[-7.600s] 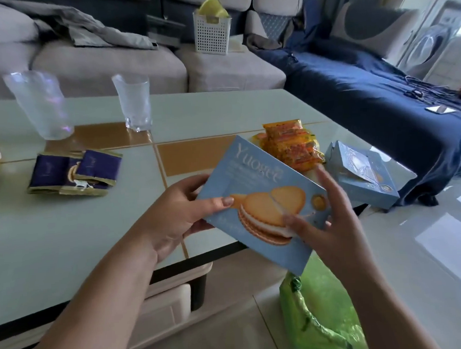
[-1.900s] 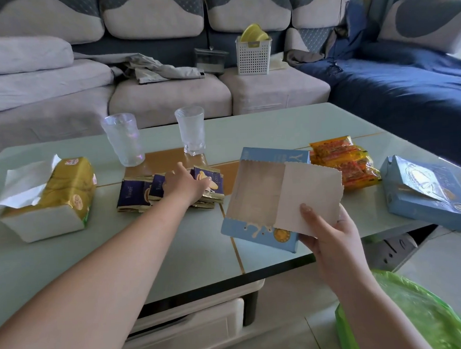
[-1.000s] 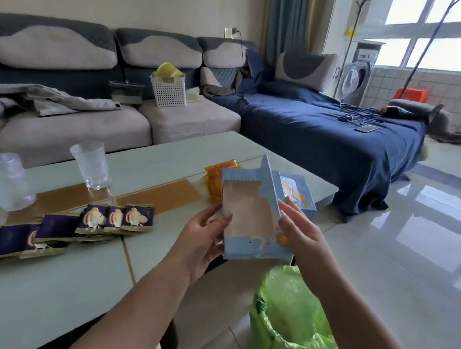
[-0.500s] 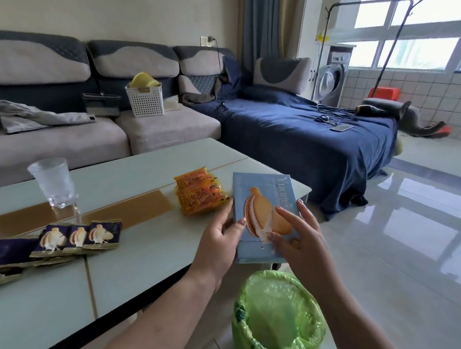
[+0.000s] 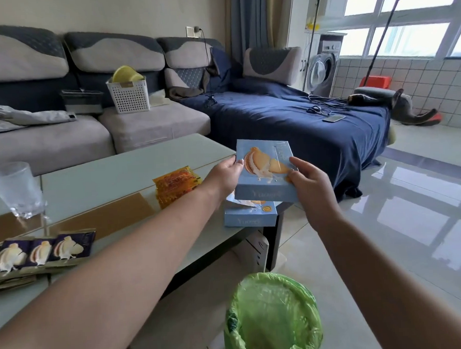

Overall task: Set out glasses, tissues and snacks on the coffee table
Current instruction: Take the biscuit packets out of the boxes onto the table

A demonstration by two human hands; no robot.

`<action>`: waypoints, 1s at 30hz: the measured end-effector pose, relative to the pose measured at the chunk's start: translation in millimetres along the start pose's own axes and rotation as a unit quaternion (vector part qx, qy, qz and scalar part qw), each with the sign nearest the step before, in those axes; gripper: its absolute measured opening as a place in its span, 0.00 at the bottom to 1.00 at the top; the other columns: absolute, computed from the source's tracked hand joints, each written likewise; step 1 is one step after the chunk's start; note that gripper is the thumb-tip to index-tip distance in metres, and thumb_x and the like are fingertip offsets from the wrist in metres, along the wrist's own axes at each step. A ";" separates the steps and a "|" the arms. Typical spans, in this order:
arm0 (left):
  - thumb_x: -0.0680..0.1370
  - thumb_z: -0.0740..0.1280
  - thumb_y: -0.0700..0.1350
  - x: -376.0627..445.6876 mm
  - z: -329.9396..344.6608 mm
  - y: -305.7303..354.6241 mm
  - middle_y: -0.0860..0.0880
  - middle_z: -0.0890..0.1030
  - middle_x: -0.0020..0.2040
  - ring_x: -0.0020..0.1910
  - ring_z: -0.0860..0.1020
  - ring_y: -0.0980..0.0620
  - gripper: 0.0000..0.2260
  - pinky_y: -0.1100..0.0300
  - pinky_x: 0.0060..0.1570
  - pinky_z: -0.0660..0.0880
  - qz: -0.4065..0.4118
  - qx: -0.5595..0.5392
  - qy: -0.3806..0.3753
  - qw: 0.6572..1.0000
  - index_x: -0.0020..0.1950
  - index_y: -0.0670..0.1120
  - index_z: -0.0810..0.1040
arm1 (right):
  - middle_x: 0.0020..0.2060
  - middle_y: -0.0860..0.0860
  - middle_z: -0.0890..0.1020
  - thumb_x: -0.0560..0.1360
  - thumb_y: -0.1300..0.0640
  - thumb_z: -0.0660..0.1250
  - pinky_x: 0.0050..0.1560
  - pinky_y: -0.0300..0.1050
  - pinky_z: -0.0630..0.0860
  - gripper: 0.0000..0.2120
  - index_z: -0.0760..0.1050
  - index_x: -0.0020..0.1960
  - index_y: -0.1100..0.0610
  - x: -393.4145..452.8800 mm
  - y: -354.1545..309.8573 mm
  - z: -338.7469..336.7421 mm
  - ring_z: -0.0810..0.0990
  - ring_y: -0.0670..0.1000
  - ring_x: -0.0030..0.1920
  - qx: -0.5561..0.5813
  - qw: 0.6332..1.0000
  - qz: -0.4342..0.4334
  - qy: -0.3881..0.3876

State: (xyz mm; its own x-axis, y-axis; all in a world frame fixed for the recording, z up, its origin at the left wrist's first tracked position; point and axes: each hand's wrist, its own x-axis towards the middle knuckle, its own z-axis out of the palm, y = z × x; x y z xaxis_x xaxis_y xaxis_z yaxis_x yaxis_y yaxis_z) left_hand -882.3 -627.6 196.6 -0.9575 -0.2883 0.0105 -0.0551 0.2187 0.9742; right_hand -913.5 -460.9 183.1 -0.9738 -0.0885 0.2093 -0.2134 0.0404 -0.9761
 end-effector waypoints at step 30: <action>0.79 0.59 0.47 -89.8 72.3 -65.8 0.50 0.81 0.58 0.53 0.79 0.49 0.15 0.53 0.51 0.76 -0.054 -0.082 -0.160 0.982 0.62 0.64 0.70 | 0.44 0.46 0.79 0.79 0.54 0.58 0.38 0.44 0.76 0.08 0.72 0.56 0.47 -124.0 66.2 -69.6 0.78 0.41 0.39 0.154 0.958 0.240 0.035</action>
State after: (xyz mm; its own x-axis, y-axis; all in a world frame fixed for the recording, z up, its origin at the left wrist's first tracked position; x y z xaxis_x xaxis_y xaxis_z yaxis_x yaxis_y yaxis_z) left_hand -813.2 -548.7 115.3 -0.9901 0.0121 -0.1402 -0.1395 0.0424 0.9893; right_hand -812.2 -378.0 96.6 -0.9594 -0.0667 -0.2741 0.2821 -0.2368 -0.9297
